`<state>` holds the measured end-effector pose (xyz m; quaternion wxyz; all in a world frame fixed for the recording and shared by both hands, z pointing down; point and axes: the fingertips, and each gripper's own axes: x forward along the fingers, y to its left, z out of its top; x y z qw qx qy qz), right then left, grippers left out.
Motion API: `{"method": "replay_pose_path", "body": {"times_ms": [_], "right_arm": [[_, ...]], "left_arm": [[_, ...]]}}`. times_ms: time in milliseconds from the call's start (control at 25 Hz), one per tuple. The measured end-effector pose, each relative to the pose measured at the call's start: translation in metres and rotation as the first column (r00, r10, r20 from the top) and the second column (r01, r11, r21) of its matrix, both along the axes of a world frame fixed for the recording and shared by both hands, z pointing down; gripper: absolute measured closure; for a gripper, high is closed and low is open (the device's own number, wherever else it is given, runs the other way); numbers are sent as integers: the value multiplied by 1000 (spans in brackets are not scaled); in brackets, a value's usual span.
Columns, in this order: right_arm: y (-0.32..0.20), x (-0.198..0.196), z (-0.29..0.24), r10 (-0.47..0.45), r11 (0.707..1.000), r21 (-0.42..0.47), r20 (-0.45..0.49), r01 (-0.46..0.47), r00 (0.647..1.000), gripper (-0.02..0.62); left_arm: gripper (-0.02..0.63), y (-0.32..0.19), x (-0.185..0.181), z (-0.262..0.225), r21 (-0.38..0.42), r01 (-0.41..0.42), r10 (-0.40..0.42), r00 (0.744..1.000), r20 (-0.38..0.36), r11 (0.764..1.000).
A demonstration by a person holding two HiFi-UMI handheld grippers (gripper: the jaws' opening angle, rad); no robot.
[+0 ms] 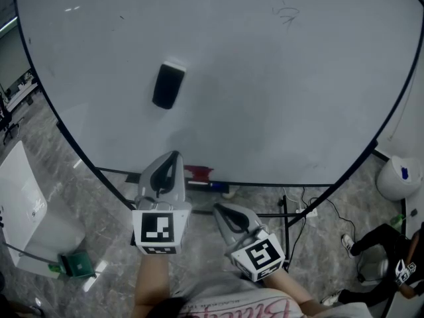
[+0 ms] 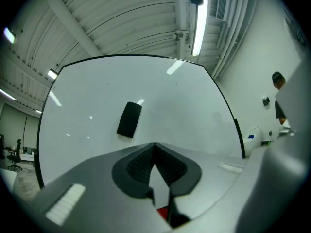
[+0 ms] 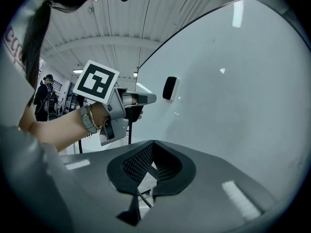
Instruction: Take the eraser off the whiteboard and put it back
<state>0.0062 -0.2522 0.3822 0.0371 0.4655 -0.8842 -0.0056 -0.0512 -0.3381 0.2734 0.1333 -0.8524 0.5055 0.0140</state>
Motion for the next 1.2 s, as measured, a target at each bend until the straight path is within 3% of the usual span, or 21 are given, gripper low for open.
{"method": "replay_pose_path", "body": {"times_ms": [720,1200], "right_arm": [[-19,1,-26,12,997,73,-3,-12,1000,595],[-17,1,-24,3,998,66,-19,-1,1000,595]], "left_arm": [[606,32,16,84,-180,-92,85,995,-47,979],[606,43,23,96,-208,-110,99,993,-64,972]]}}
